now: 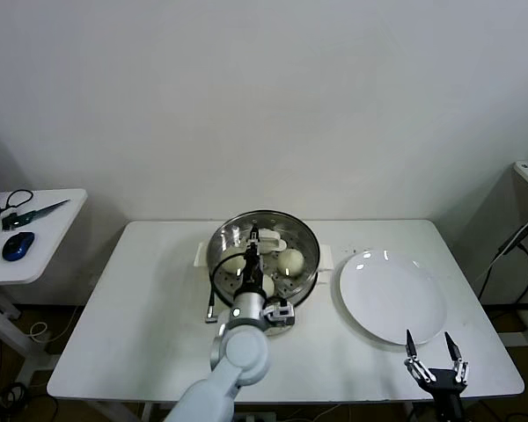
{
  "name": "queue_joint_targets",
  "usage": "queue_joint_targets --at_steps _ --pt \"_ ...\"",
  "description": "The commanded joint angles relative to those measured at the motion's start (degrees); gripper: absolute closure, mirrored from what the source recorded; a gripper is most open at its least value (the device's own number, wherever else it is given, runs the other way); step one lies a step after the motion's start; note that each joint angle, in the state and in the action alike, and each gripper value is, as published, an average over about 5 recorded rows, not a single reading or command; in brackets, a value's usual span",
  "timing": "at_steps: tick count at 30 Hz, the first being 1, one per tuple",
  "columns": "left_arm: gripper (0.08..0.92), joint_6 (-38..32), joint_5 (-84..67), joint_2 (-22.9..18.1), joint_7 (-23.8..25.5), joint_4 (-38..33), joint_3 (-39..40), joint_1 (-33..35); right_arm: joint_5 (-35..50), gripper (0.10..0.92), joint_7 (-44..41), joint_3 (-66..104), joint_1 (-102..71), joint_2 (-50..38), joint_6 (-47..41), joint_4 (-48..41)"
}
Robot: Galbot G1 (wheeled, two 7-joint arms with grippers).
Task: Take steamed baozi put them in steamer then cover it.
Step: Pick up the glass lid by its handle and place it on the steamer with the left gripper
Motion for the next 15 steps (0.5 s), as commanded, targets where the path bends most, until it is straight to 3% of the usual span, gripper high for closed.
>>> queue_joint_targets --at_steps 1,9,15 --pt "0.647 -0.10 -0.89 -0.12 -0.23 0.32 -0.11 0.23 -0.03 0.203 0.56 -0.10 0.03 0.16 -0.52 0.14" --pt "0.413 0.60 -3.88 1.18 0.27 -3.92 0.43 0.39 -0.69 0.203 2.58 -0.09 -0.52 -0.32 -3.34 1.80" --pt "0.242 1.28 -11.07 3.75 0.92 -13.16 1.33 3.90 -2.14 0.203 4.06 0.18 0.28 -0.18 -5.06 2.54"
